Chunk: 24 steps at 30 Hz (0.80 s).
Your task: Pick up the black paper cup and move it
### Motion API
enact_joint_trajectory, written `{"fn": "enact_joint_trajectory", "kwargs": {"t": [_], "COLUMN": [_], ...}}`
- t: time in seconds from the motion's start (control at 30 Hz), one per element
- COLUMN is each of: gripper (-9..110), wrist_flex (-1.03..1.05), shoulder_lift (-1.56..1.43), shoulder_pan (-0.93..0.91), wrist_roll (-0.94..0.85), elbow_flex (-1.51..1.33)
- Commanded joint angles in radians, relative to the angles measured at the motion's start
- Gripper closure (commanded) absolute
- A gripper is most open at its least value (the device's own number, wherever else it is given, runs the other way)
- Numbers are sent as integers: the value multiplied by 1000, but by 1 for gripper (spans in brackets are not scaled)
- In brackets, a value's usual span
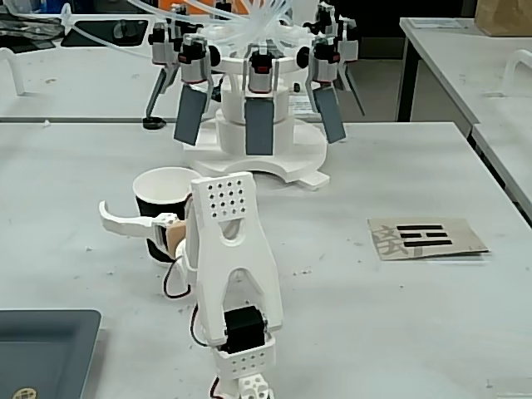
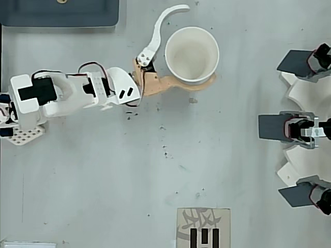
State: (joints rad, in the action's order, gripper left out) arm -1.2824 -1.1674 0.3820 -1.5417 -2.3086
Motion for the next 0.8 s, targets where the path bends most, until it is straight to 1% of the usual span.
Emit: {"fn": "enact_joint_trajectory", "kwargs": {"t": [0.0,0.07,0.33,0.5,0.6,0.77], "gripper": [62,66,71,77,82,86], "wrist_flex": [9,9,8,8,8,3], "shoulder_lift": [-14,-11,-3,2,5,8], "shoulder_pan": [14,14,14,14,14,14], "wrist_roll": [6,6,8,9,11,11], "elbow_flex": [49,49,52,52,52,54]}}
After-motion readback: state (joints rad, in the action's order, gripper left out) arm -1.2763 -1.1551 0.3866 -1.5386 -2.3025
